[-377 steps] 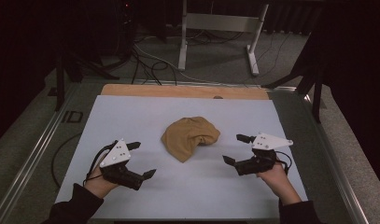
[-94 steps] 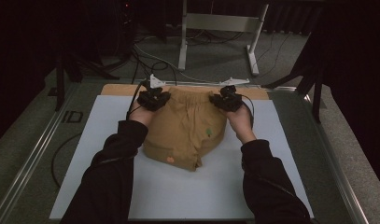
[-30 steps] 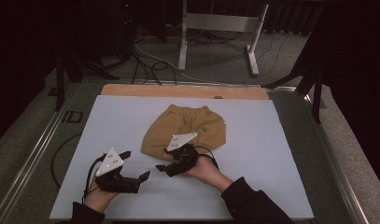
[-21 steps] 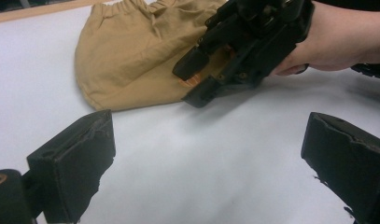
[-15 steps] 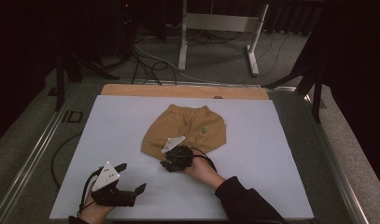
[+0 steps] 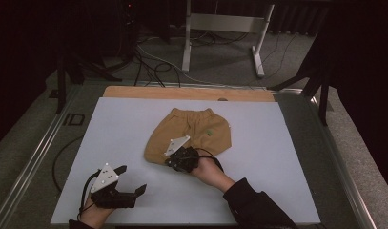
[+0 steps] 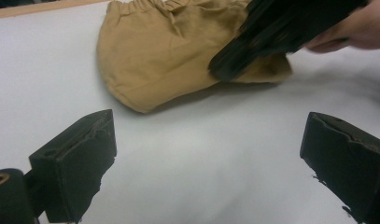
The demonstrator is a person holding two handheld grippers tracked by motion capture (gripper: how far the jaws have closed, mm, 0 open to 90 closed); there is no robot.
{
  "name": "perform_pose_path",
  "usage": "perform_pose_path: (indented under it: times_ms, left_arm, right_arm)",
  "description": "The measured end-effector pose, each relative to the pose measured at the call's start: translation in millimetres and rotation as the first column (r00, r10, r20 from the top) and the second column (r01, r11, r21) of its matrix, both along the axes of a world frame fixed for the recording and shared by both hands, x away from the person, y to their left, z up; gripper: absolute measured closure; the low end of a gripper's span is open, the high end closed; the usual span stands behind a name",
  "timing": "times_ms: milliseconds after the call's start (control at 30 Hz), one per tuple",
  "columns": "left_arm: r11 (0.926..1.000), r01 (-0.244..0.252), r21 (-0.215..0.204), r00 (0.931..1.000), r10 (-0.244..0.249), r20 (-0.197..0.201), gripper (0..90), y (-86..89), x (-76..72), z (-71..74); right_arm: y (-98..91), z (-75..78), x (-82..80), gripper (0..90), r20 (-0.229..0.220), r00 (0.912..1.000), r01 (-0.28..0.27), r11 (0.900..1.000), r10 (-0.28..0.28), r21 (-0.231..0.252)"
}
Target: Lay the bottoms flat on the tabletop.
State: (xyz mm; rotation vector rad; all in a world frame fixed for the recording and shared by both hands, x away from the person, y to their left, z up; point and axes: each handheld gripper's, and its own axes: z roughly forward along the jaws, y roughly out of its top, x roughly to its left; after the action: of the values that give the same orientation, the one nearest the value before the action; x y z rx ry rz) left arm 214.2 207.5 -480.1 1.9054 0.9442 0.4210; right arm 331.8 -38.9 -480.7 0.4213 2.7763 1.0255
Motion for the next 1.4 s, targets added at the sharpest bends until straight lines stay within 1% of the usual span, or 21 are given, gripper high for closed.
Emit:
perform_pose_path:
  times_ms: [100, 133, 167, 300, 433, 467, 500, 600, 633, 667, 733, 767, 867, 900, 1000, 1033, 1133, 1167, 1267, 1367, 1400]
  left_arm:
    - [1.0000, 0.001, -0.001, 1.0000, -0.001, 0.001, 4.6, -0.5, 0.7, -0.5]
    - [1.0000, 0.001, -0.001, 1.0000, -0.001, 0.001, 4.6, -0.5, 0.7, -0.5]
    - [1.0000, 0.004, 0.003, 1.0000, -0.004, -0.007, 4.6, -0.8, 1.4, -1.8]
    - [1.0000, 0.006, -0.003, 0.9999, -0.006, -0.010, 4.6, -1.2, 1.8, -2.8]
    - [1.0000, 0.009, -0.001, 0.9999, -0.009, -0.012, 4.7, -0.6, 2.2, -2.9]
    - [1.0000, 0.009, -0.001, 0.9999, -0.009, -0.012, 4.6, -0.6, 2.2, -2.9]
    - [1.0000, 0.009, -0.001, 0.9999, -0.009, -0.012, 4.6, -0.7, 2.0, -2.9]
    - [0.9999, 0.010, -0.004, 0.9999, -0.010, -0.014, 4.6, -1.1, 2.0, -2.6]
    - [0.9999, 0.010, -0.003, 0.9999, -0.010, -0.010, 4.7, -1.4, 2.0, -2.3]
    - [0.9999, 0.010, -0.003, 0.9999, -0.010, -0.010, 4.7, -1.4, 2.0, -2.3]
    - [0.9999, 0.012, -0.003, 0.9998, -0.012, -0.014, 4.7, -1.7, 2.1, -2.7]
    - [0.9999, 0.014, -0.003, 0.9998, -0.014, -0.012, 4.6, -2.0, 2.2, -2.5]
    - [0.9999, 0.017, -0.003, 0.9998, -0.017, -0.013, 4.6, -2.6, 2.3, -2.4]
    - [0.9998, 0.021, -0.005, 0.9997, -0.021, -0.015, 4.6, -3.6, 2.4, -2.5]
    - [0.9997, 0.025, -0.005, 0.9996, -0.025, -0.016, 4.6, -5.0, 2.8, -2.2]
    - [0.9995, 0.032, -0.003, 0.9993, -0.032, -0.019, 4.6, -6.6, 4.0, -2.0]
    - [0.9993, 0.038, 0.000, 0.9991, -0.038, -0.017, 4.7, -8.3, 5.9, -1.2]
    - [0.9991, 0.041, 0.002, 0.9990, -0.041, -0.014, 4.7, -9.8, 8.3, 0.1]
    - [0.9989, 0.048, 0.003, 0.9988, -0.048, -0.013, 4.7, -11.5, 11.4, 1.1]
    - [0.9986, 0.052, 0.013, 0.9986, -0.052, 0.003, 4.9, -15.6, 19.4, 5.3]
    - [0.9986, 0.052, 0.013, 0.9986, -0.052, 0.003, 5.0, -15.6, 19.4, 5.3]
  right_arm:
    - [-5.5, 23.3, -1.4, 89.6, -0.012, 0.9999, -0.010, 0.9953, 0.011, 0.096]
    - [-5.5, 23.3, -1.4, 89.6, -0.012, 0.9999, -0.010, 0.9953, 0.011, 0.096]
    - [-10.2, 34.7, 2.3, 89.6, -0.018, 0.9998, 0.002, 0.9876, 0.000, 0.157]
    - [-20.5, 50.6, 9.8, 89.6, 0.006, 0.9994, 0.031, 0.9795, -0.033, 0.199]
    - [-52.0, 73.2, 27.2, 89.6, 0.012, 0.9891, 0.138, 0.9513, -0.147, 0.276]
    - [-52.0, 73.2, 27.2, 89.6, 0.012, 0.9891, 0.138, 0.9513, -0.147, 0.276]
    - [-66.1, 78.0, 33.8, 89.5, 0.023, 0.9805, 0.181, 0.9406, -0.195, 0.288]
    - [-81.5, 80.4, 41.6, 89.6, 0.028, 0.9722, 0.214, 0.9309, -0.232, 0.296]
    - [-96.5, 80.8, 47.5, 89.6, 0.001, 0.9612, 0.262, 0.9130, -0.276, 0.313]
    - [-96.5, 80.8, 47.5, 89.6, 0.001, 0.9612, 0.262, 0.9130, -0.276, 0.313]
    - [-109.4, 78.1, 51.8, 89.5, 0.000, 0.9486, 0.302, 0.9042, -0.316, 0.302]
    - [-122.4, 71.0, 56.4, 89.4, -0.020, 0.9378, 0.336, 0.8924, -0.347, 0.301]
    - [-130.9, 63.7, 59.3, 89.4, -0.030, 0.9264, 0.368, 0.8853, -0.375, 0.284]
    - [-139.3, 53.8, 63.7, 89.4, -0.056, 0.9116, 0.406, 0.8718, -0.407, 0.274]
    - [-145.9, 44.0, 67.9, 88.9, -0.072, 0.9006, 0.432, 0.8652, -0.429, 0.254]
    - [-150.5, 34.9, 70.4, 87.6, -0.095, 0.8871, 0.461, 0.8523, -0.452, 0.248]
    - [-152.7, 28.8, 70.7, 82.2, -0.099, 0.8832, 0.468, 0.8511, -0.458, 0.237]
    - [-153.8, 26.6, 68.7, 69.6, -0.104, 0.8872, 0.461, 0.8523, -0.450, 0.248]
    - [-154.4, 27.7, 64.4, 62.1, -0.089, 0.8898, 0.455, 0.8560, -0.447, 0.245]
    - [-155.3, 32.6, 51.5, 43.9, -0.080, 0.9083, 0.416, 0.8685, -0.411, 0.269]
    - [-155.3, 32.6, 51.5, 43.9, -0.080, 0.9083, 0.416, 0.8685, -0.411, 0.269]
